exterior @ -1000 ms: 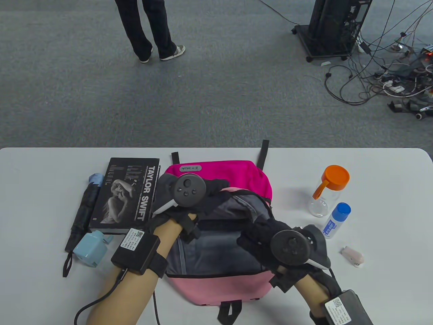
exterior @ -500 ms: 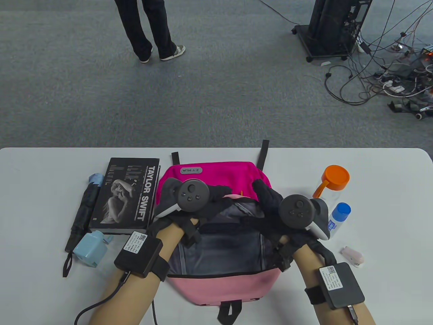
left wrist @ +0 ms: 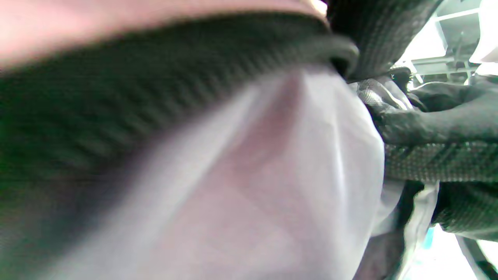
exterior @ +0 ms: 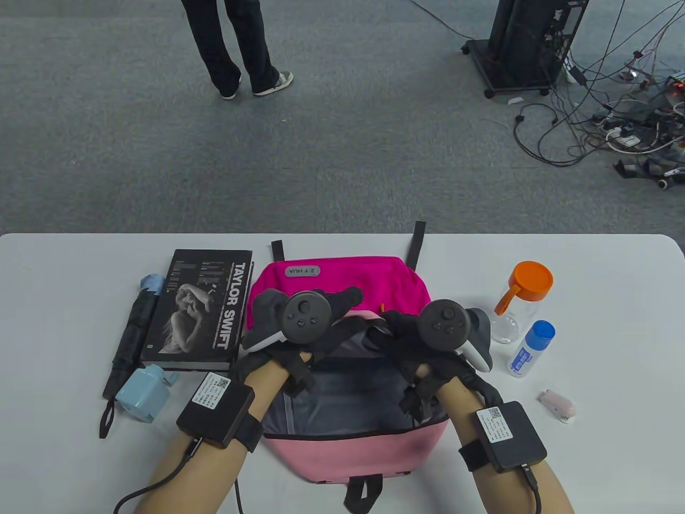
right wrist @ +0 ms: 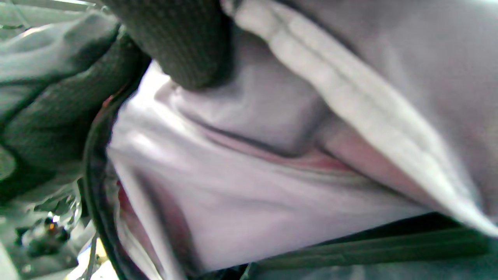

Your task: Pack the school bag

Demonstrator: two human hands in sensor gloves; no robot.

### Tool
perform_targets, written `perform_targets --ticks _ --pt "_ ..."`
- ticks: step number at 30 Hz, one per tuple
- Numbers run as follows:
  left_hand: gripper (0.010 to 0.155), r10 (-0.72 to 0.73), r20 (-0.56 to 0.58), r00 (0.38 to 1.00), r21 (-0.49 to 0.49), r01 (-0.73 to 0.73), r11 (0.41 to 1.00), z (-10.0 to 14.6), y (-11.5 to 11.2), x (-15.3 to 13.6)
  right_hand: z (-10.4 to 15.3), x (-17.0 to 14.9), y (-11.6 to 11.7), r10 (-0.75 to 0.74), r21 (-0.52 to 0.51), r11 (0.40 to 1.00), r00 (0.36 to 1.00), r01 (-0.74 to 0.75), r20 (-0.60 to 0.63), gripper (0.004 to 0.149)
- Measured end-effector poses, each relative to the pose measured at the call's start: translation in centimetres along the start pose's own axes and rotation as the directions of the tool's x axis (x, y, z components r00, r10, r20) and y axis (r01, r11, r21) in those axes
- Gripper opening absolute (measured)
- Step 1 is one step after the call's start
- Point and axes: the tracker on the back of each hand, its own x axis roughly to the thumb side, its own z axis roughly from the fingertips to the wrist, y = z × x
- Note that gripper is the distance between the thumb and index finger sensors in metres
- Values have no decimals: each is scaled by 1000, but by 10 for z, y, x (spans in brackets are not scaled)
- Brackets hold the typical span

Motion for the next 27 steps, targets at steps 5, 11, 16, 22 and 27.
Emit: perform_targets --ticks 5,11,16,22,27 --pt "69 6 -68 998 -5 -6 1000 17 27 -15 -3 5 -5 -8 -31 1000 1000 7 -25 40" --pt "68 -16 -207 978 38 24 999 47 70 -38 -19 5 -14 -64 -28 998 992 61 -106 40" --pt "71 -104 -416 904 -28 102 994 87 78 -76 -26 4 -18 -101 -34 995 985 97 -139 40" --pt "91 -211 -666 715 -297 5 955 141 57 -150 -22 2 -14 -102 -26 995 986 99 -135 40" --pt "106 -187 -794 579 -339 -166 926 185 34 -192 -22 1 -15 -86 -14 996 987 85 -132 40"
